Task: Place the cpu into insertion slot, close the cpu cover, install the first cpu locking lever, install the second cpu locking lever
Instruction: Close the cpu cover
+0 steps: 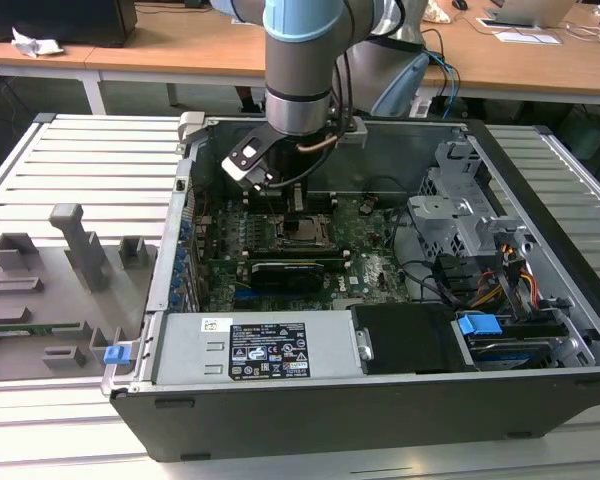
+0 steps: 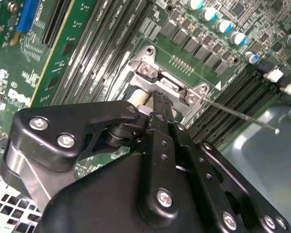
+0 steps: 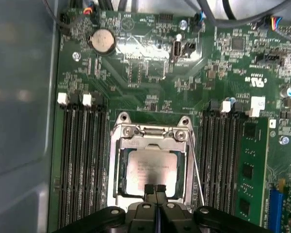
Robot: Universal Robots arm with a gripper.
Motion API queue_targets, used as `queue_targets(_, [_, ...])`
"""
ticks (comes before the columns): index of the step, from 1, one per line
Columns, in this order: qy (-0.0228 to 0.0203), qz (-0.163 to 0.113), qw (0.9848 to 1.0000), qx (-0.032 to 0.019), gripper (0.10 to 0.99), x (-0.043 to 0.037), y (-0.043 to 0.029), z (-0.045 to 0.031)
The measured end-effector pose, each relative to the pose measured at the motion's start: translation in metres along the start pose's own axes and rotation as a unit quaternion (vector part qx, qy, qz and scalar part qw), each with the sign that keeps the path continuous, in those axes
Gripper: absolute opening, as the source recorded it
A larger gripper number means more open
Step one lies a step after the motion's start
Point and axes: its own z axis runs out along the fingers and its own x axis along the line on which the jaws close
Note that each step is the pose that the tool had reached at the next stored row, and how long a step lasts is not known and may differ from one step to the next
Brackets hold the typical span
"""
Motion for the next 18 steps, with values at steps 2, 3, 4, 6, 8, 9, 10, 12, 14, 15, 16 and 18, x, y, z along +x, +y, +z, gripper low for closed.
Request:
queue_targets(2, [0.0000, 0.000, 1.0000, 0.0000, 0.106, 0.0001, -0.0008, 0.0027])
queue_targets(3, [0.0000, 0.000, 1.0000, 0.0000, 0.106, 0.0001, -0.0009, 0.0048])
queue_targets(4, [0.0000, 0.000, 1.0000, 0.0000, 0.106, 0.0001, -0.0009, 0.0057])
queue_targets(6, [-0.0001, 0.000, 1.0000, 0.0001, 0.106, 0.0001, -0.0009, 0.0055])
queue_targets(8, [0.0000, 0.000, 1.0000, 0.0000, 0.106, 0.0001, -0.0008, 0.0015])
queue_targets(9, [0.0000, 0.000, 1.0000, 0.0000, 0.106, 0.0001, -0.0008, -0.0010])
queue_targets(10, [0.0000, 0.000, 1.0000, 0.0000, 0.106, 0.0000, -0.0008, -0.0030])
queue_targets(12, [0.0002, 0.000, 1.0000, 0.0003, 0.106, 0.0001, 0.0008, -0.0035])
queue_targets(14, [0.0001, 0.000, 1.0000, 0.0015, 0.106, -0.0002, 0.0047, -0.0036])
queue_targets(15, [0.0001, 0.000, 1.0000, 0.0021, 0.106, -0.0005, 0.0090, -0.0036])
queue_targets(16, [0.0001, 0.000, 1.0000, 0.0023, 0.106, -0.0007, 0.0124, -0.0035])
queue_targets(18, [0.0001, 0.000, 1.0000, 0.0026, 0.106, -0.0009, 0.0165, -0.0034])
